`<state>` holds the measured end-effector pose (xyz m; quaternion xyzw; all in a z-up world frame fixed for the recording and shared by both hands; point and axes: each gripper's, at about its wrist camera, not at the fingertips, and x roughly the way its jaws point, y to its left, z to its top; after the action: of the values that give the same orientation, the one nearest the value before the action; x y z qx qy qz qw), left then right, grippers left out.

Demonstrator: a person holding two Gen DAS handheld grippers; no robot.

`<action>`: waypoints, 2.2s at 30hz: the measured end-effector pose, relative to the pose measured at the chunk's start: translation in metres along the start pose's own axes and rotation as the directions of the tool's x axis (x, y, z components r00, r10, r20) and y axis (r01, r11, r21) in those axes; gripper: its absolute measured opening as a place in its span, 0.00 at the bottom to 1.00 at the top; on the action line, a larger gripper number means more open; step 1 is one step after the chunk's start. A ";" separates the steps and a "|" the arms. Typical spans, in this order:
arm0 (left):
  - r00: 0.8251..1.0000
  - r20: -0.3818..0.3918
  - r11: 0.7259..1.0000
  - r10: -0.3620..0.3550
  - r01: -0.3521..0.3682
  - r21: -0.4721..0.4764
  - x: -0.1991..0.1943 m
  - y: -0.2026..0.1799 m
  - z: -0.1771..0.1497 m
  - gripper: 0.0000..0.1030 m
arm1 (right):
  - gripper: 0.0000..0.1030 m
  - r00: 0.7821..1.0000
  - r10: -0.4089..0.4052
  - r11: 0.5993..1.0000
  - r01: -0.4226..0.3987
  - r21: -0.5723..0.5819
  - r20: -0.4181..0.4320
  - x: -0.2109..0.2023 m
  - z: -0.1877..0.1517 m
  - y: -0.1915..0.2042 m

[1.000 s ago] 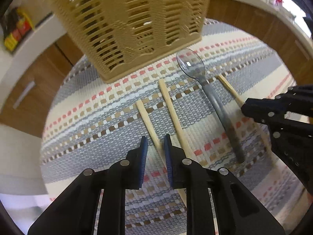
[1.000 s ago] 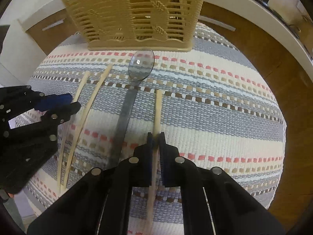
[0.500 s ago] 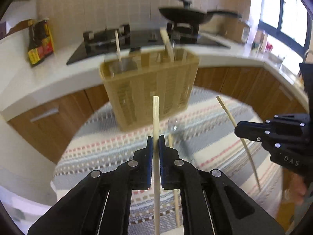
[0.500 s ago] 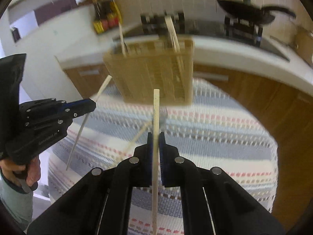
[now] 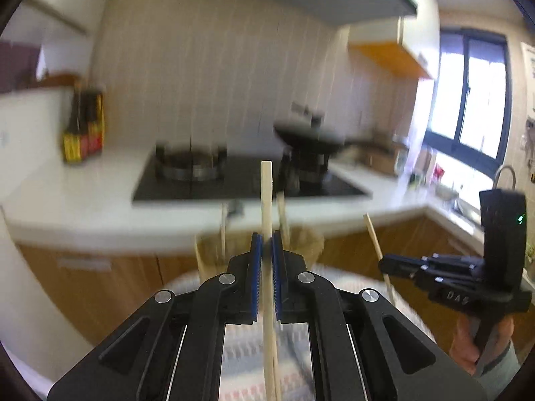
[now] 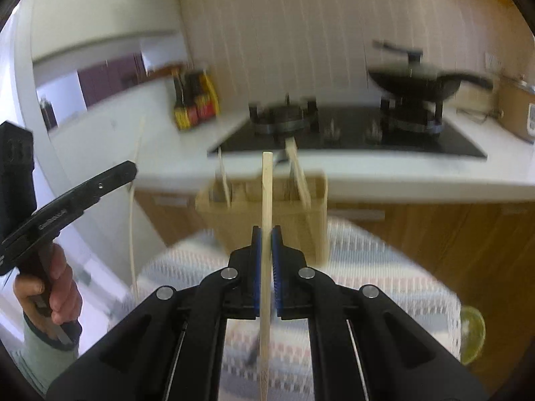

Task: Organize utensils
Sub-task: 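Lift both held chopsticks and lower them upright into the beige basket, then open both tools to release the chopsticks into the basket, then move both open tools down over the last chopstick and the clear spoon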

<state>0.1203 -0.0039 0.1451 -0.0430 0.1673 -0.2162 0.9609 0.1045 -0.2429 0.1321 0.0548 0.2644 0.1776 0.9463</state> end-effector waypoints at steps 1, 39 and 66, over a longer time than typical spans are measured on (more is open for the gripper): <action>1.000 0.027 1.000 0.001 -0.001 0.001 0.006 -0.002 0.009 0.04 | 0.04 0.999 -0.005 1.000 0.005 -0.002 0.031 -0.003 0.006 0.000; 0.918 0.369 0.989 0.144 -0.138 -0.043 0.113 0.040 0.001 0.05 | 0.05 0.930 -0.120 0.990 0.139 -0.031 0.348 0.128 0.047 -0.041; 0.991 -0.129 0.999 -0.024 0.019 -0.035 0.018 0.026 -0.055 0.64 | 0.35 0.893 -0.151 0.986 0.166 -0.001 -0.425 0.109 -0.098 0.010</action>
<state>0.1279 0.0112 0.0839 -0.0469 0.2325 -0.2261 0.9448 0.1373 -0.1932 -0.0020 0.0101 0.4701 0.1028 0.8765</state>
